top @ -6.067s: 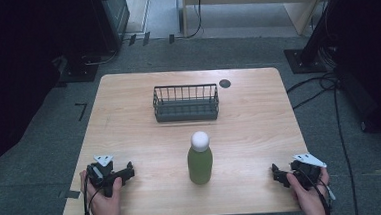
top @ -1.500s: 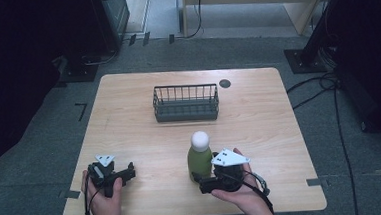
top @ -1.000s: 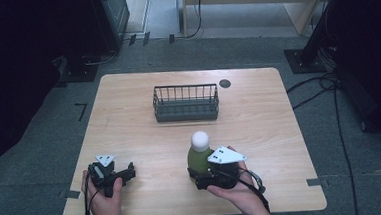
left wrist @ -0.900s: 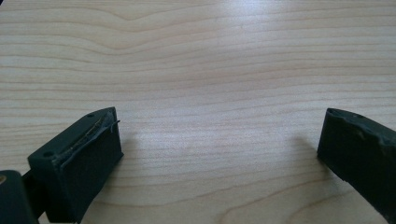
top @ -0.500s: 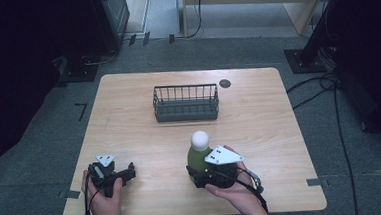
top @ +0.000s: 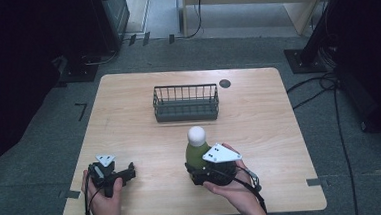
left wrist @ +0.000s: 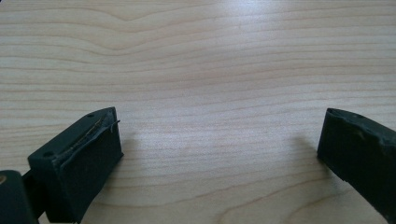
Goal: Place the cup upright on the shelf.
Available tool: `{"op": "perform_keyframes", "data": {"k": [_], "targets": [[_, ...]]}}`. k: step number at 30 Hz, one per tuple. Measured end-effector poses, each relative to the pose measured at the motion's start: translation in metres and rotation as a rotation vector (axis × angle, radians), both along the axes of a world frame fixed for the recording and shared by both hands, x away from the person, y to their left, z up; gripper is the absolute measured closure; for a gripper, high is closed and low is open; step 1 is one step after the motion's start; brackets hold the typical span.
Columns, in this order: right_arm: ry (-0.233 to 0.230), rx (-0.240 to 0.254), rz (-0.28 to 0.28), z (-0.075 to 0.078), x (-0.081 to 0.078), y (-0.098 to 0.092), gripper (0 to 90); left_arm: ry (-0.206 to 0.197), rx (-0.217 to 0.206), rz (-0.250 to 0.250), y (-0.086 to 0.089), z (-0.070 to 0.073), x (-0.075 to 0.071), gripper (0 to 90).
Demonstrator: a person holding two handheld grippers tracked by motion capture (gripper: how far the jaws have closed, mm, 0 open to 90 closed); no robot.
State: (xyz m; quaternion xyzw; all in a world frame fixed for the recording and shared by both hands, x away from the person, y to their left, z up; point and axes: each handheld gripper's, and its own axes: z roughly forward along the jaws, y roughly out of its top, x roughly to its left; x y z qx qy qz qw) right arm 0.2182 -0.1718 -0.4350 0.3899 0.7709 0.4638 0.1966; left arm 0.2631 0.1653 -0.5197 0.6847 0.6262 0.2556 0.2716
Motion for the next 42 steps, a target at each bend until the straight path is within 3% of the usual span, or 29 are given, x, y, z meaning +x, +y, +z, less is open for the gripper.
{"op": "perform_keyframes", "data": {"k": [15, 42], "targets": [[-0.037, 0.018, -0.039, 0.012, 0.015, -0.002, 19.8, -0.001, 0.0, -0.002, 0.0, 0.0, 0.0, 0.0], [-0.102, 0.023, -0.158, 0.038, 0.068, -0.007, 19.9, 0.0, 0.001, -0.005, 0.0, 0.0, 0.0, 0.0]]}}
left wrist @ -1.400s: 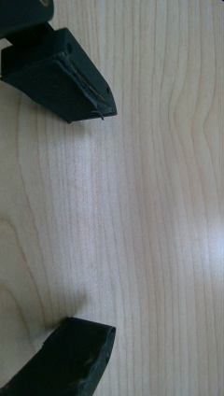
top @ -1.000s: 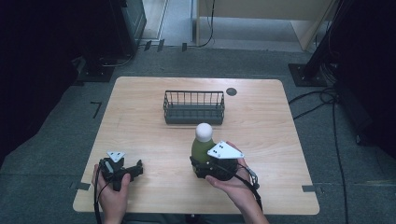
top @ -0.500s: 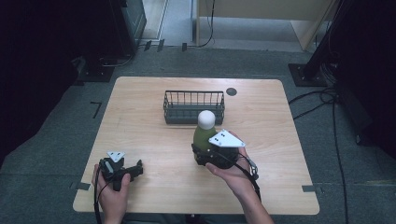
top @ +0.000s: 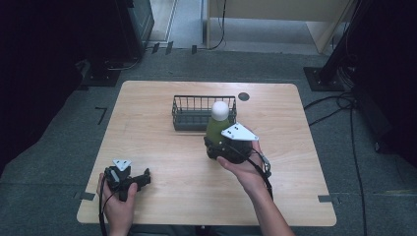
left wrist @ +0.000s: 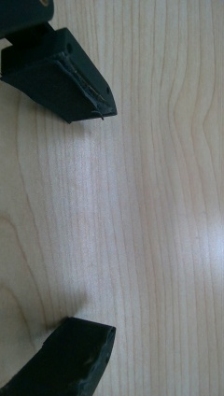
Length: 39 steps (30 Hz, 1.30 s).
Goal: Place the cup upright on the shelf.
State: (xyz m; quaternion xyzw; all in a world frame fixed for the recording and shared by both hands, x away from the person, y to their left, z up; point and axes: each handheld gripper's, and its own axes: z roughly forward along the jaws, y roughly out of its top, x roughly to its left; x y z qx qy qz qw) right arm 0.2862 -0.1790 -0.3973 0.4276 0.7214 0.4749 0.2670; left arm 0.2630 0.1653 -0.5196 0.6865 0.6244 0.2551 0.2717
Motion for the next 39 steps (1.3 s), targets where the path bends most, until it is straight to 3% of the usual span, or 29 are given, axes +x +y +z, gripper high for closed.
{"op": "perform_keyframes", "data": {"k": [39], "targets": [[-0.085, 0.024, -0.14, 0.044, 0.068, 0.005, 20.0, 0.0, 0.0, 0.001, 0.0, 0.0, 0.0, 0.0]]}}
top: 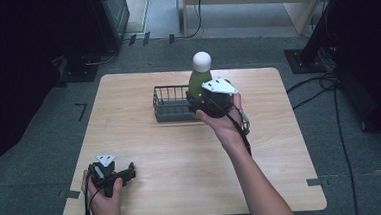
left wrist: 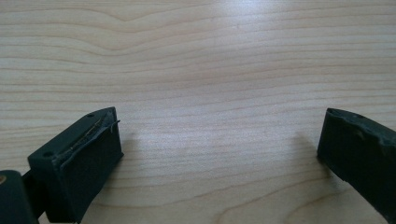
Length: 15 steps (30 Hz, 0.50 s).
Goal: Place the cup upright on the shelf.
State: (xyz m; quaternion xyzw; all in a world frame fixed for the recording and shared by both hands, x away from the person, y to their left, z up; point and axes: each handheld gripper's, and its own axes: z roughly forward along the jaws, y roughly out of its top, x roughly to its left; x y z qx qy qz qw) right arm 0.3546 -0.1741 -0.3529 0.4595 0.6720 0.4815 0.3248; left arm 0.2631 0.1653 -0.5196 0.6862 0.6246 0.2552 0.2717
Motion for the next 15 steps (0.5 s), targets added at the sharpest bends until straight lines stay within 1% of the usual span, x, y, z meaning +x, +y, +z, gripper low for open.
{"op": "perform_keyframes", "data": {"k": [1, 5, 11, 14, 15], "targets": [[-0.001, 0.001, -0.006, 0.002, 0.004, 0.0, 20.0, -0.001, -0.001, 0.001, 0.0, 0.0, 0.0, 0.0], [-0.006, 0.01, -0.021, 0.004, 0.013, 0.0, 20.0, -0.001, -0.001, 0.001, 0.0, 0.0, 0.0, 0.0], [-0.007, 0.01, -0.054, 0.006, 0.028, 0.0, 20.0, -0.001, -0.001, 0.001, 0.0, 0.0, 0.0, 0.0], [-0.008, 0.014, -0.063, 0.007, 0.032, 0.0, 20.0, -0.001, -0.001, 0.001, 0.0, 0.0, 0.0, 0.0], [-0.009, 0.015, -0.073, 0.007, 0.037, 0.0, 20.0, -0.001, -0.001, 0.001, 0.0, 0.0, 0.0, 0.0]]}}
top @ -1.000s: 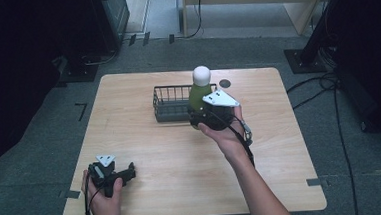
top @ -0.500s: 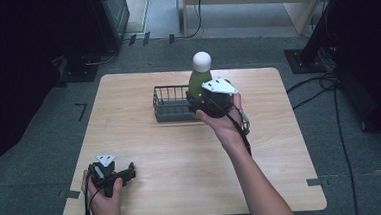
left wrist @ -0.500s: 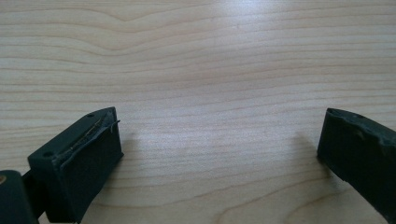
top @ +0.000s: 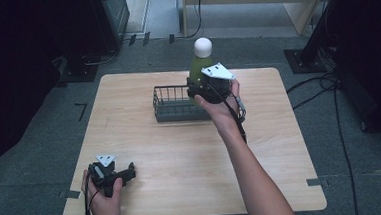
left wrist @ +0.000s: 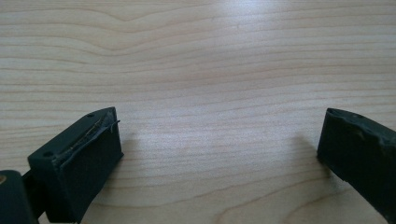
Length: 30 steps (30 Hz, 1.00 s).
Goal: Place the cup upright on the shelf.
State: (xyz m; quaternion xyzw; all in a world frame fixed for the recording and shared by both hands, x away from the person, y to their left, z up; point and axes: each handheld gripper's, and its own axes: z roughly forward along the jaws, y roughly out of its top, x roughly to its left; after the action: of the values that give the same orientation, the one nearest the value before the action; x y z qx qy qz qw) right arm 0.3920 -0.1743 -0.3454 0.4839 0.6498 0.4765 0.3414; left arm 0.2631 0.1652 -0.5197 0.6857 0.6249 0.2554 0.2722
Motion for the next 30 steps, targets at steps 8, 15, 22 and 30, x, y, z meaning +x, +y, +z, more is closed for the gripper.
{"op": "perform_keyframes", "data": {"k": [8, 15, 22, 30], "targets": [[0.003, -0.005, -0.033, -0.003, 0.019, -0.002, 20.0, 0.0, 0.001, -0.001, 0.0, 0.0, 0.0, 0.0], [0.022, -0.015, -0.047, -0.01, 0.029, -0.002, 20.0, 0.001, 0.001, -0.001, 0.0, 0.0, 0.0, 0.0], [0.046, -0.02, -0.048, -0.022, 0.035, -0.001, 20.0, 0.002, 0.002, -0.002, 0.0, 0.0, 0.0, 0.0], [0.07, -0.036, -0.056, -0.037, 0.04, -0.001, 20.0, 0.002, 0.002, -0.002, 0.0, 0.0, 0.0, 0.0]]}}
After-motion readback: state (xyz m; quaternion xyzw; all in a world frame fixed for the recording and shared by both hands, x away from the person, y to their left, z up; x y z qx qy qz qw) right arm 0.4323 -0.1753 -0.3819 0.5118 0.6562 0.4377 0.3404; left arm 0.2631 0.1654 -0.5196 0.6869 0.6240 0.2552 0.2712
